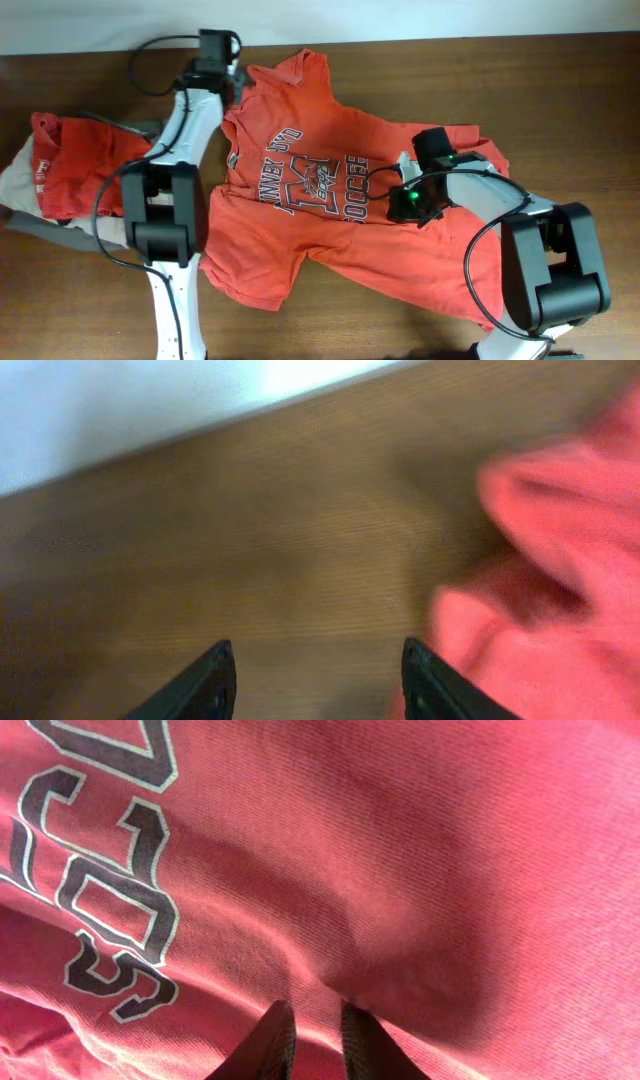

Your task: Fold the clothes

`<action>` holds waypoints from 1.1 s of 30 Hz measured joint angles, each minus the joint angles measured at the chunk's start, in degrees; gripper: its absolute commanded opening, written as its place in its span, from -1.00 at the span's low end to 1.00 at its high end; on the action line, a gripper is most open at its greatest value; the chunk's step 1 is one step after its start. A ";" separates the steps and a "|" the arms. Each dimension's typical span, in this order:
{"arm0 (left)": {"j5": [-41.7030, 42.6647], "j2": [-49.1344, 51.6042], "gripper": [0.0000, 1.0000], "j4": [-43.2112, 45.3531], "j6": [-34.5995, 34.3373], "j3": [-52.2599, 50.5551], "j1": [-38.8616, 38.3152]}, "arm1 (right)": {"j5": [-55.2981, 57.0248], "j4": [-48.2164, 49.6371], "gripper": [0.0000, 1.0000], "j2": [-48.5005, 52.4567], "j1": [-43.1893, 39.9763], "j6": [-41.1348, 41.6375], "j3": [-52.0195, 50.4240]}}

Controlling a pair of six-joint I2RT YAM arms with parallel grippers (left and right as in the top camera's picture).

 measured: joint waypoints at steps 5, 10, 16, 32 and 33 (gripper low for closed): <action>-0.74 -6.14 0.91 -10.62 1.92 -0.04 -4.85 | 1.03 -3.17 -0.47 -2.47 -0.96 0.37 0.00; -1.46 -19.61 0.93 -21.16 2.08 -0.02 -9.27 | 2.93 -4.50 -0.29 -15.50 -1.73 0.76 0.52; -0.24 -36.94 0.98 -33.29 -1.42 1.05 -9.57 | 8.50 -7.32 0.21 -38.86 -1.84 3.30 2.64; 5.92 -55.06 0.99 -61.59 -13.60 1.14 -8.72 | 12.59 -21.64 0.98 -62.97 -1.88 12.79 2.75; 6.91 -55.06 0.99 -61.55 -13.94 1.14 -8.72 | 12.35 -21.68 0.98 -62.95 -1.88 12.83 2.75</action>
